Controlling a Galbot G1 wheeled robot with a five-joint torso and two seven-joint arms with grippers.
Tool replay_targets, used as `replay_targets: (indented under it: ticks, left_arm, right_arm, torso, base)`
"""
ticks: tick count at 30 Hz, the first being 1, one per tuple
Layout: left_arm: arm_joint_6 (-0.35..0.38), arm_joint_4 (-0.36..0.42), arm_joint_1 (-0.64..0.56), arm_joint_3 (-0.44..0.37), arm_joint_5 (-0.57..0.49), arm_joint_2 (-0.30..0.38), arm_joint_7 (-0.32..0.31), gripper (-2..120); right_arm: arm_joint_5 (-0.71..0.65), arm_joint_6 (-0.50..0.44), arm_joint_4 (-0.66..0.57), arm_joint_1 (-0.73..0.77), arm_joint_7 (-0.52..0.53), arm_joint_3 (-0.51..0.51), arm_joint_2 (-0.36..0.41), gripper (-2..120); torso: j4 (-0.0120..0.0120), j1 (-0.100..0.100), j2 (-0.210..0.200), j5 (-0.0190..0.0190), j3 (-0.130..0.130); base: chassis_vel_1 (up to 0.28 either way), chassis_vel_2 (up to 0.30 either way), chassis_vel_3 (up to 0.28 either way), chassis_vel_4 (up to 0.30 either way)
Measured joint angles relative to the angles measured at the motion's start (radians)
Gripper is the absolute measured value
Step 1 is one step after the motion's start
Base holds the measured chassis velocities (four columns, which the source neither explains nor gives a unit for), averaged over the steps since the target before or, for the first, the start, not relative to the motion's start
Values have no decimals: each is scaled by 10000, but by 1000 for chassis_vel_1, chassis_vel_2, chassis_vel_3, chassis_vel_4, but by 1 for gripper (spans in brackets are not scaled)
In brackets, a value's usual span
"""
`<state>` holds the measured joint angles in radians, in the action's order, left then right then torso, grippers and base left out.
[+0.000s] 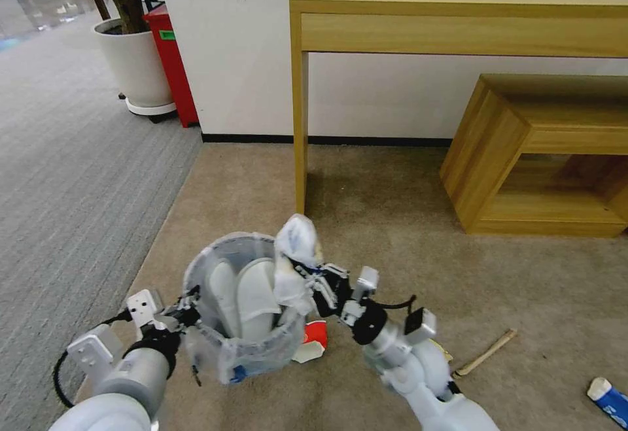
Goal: Pick up the trash bin and place the garbage on the floor into it.
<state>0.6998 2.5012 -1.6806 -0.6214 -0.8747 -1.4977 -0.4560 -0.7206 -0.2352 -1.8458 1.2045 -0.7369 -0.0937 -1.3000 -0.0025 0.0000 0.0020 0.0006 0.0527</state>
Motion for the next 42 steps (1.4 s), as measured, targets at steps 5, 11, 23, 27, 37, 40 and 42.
replay_targets:
  ticks: [5,11,23,27,37,40,42]
  left_arm:
    - [70,6,-2,87,-61,16,-21,3]
    - [95,6,103,-54,-113,69,-16,3]
    - [103,5,216,139,-77,30,4,3]
    - [101,3,217,145,-64,29,7,3]
    - [100,-4,165,61,-61,62,19,3]
    - [99,-6,134,38,-66,68,23,3]
    - [99,-8,128,-11,-77,71,29,3]
  right_arm:
    - [73,37,199,-366,30,236,17,0]
    - [100,181,316,-448,-40,210,65,25]
    - [-438,486,337,-46,-1128,-357,402,65]
    - [-399,526,342,119,-1528,-537,475,79]
    - [-352,572,131,391,-1718,-921,555,100]
    - [-343,556,95,462,-1646,-982,557,100]
    - [-313,487,62,506,-1412,-995,557,100]
  torso:
    - [0,0,0,2,0]
    - [0,0,0,1,0]
    - [0,0,0,2,0]
    - [-1,0,0,3,0]
    - [0,0,0,3,0]
    - [0,0,0,3,-1]
    - [0,0,0,2,0]
  base:
    - [0,0,0,0]
    - [0,0,0,0]
    - [0,0,0,0]
    - [0,0,0,0]
    - [0,0,0,0]
    - [0,0,0,0]
    - [0,0,0,0]
